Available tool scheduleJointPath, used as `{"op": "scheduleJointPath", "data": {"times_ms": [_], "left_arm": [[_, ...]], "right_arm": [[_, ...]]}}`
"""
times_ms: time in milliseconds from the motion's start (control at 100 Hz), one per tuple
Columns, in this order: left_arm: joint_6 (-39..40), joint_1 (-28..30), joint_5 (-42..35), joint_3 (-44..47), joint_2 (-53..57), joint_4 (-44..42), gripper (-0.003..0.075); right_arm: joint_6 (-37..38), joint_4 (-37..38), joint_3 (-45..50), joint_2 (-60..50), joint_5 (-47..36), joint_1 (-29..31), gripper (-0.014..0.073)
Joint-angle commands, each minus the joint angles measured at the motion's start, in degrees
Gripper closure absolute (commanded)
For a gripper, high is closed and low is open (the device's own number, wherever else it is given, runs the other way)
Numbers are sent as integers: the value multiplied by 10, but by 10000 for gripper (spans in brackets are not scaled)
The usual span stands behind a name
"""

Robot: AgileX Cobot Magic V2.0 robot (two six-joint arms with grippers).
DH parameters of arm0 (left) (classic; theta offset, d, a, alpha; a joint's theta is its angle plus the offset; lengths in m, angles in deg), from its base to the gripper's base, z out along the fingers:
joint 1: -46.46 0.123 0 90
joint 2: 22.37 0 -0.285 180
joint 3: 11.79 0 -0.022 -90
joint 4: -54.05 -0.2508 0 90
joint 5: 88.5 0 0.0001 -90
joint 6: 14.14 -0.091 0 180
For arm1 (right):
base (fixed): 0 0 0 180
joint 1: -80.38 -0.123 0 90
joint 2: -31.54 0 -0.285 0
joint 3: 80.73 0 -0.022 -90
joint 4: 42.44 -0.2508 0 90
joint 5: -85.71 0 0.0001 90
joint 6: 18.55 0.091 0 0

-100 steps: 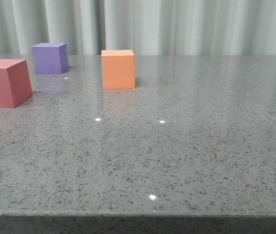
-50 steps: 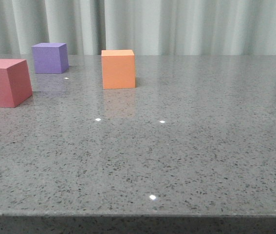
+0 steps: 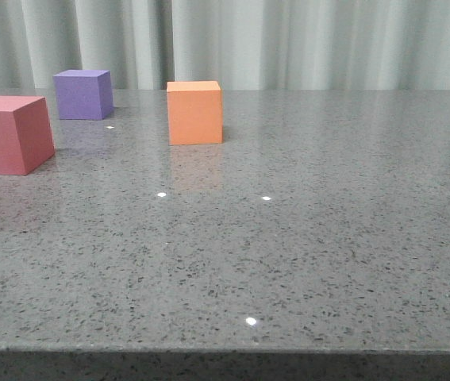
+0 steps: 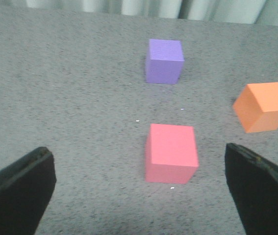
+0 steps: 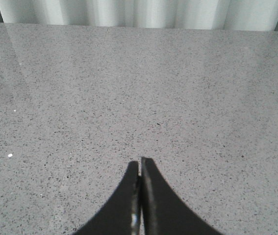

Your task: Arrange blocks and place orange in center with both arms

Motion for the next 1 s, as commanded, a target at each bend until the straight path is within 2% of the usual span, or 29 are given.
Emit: {"op": "scheduleJointPath", "data": {"times_ms": [0, 150, 460, 700, 770, 910, 990], "left_arm": [[2, -4, -19, -44, -30, 35, 59], [2, -19, -3, -88, -92, 74, 59], [37, -164, -66, -159, -211, 67, 60], [58, -239, -66, -257, -343, 62, 60], [88, -260, -61, -291, -381, 28, 60], [198, -306, -25, -362, -452, -113, 60], [228, -328, -1, -405, -489, -161, 60]], "right_arm": [[-1, 14, -14, 3, -45, 3, 660], [-1, 14, -14, 3, -45, 3, 660], [-1, 14, -14, 3, -45, 3, 660], [-1, 14, -14, 3, -45, 3, 660], [-1, 14, -14, 3, -45, 3, 660], [-1, 14, -14, 3, -45, 3, 660], [-1, 14, -14, 3, -45, 3, 660]]}}
